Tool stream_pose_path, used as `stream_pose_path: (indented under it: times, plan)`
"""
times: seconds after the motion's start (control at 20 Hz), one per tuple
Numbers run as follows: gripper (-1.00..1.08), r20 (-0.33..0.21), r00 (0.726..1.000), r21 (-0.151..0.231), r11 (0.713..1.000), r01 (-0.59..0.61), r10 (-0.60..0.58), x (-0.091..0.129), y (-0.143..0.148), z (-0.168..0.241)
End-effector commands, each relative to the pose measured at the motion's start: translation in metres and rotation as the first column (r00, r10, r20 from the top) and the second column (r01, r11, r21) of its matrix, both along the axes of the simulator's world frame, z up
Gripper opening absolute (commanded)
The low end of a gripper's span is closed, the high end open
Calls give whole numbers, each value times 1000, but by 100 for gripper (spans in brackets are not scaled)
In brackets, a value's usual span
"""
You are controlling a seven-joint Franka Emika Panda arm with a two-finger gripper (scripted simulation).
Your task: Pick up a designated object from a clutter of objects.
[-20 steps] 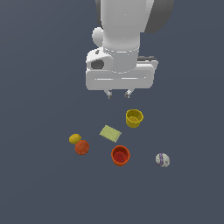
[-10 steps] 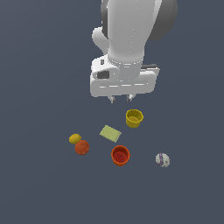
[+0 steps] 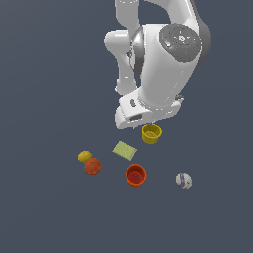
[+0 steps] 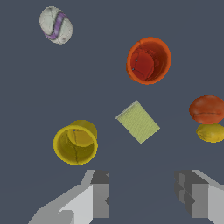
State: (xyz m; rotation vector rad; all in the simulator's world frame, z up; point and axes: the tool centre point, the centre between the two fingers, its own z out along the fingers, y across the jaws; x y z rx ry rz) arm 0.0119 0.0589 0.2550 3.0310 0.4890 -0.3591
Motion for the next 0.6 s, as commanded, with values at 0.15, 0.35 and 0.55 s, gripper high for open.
stream_pose_path:
  times: [0.15, 0.35, 0.55]
  plan:
    - [28, -165, 975, -18, 988, -154, 149, -8, 19, -45]
    - [28, -285, 926, -11, 965, -261, 247, -16, 31, -78]
    - [28, -396, 857, 11, 935, -354, 329, -26, 41, -108]
